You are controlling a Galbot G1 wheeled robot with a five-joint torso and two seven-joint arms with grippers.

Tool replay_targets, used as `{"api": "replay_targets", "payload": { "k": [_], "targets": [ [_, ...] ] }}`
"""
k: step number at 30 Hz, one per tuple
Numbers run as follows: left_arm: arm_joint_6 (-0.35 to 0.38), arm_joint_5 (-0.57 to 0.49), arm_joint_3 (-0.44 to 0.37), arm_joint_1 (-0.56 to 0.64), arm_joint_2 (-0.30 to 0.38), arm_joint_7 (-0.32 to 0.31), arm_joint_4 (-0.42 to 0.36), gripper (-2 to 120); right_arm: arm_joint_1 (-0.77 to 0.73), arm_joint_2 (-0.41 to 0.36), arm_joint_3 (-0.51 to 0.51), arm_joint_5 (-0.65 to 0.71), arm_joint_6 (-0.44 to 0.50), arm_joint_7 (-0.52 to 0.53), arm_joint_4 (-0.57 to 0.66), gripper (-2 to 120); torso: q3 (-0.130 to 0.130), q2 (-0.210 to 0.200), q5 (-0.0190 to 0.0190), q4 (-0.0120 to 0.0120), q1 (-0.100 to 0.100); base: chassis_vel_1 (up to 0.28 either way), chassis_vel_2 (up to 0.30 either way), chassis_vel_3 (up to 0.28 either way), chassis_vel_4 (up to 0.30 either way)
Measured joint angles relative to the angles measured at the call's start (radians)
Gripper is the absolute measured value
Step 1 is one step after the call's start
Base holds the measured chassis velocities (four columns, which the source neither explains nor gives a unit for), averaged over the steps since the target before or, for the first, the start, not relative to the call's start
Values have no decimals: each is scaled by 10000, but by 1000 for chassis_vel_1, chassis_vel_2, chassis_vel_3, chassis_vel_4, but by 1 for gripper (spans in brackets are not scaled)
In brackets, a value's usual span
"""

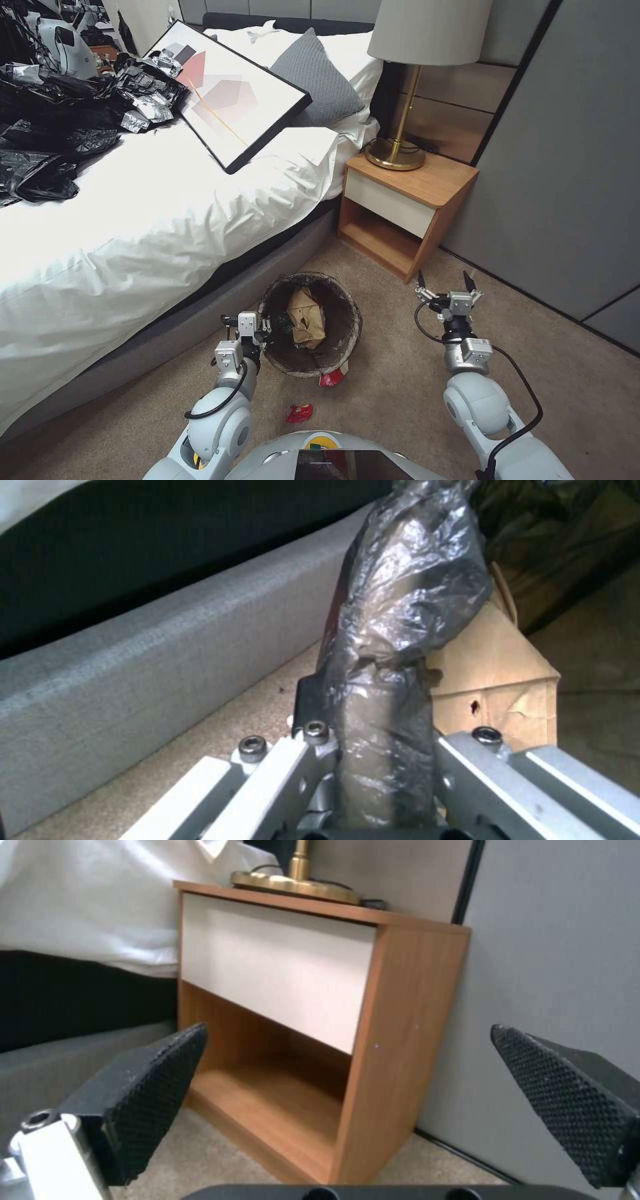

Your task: Pick up the trash bin, then pick up the garbage from the floor and place it into the trash bin.

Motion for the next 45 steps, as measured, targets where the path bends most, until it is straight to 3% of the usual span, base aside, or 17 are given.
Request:
{"api": "replay_targets", "payload": {
  "k": [45],
  "targets": [
    [-14, 402, -114, 257, -164, 32, -103, 3, 221, 76, -596, -70, -338, 282, -3, 100, 0, 0, 1, -1, 0, 37, 36, 37, 35]
  ]
}}
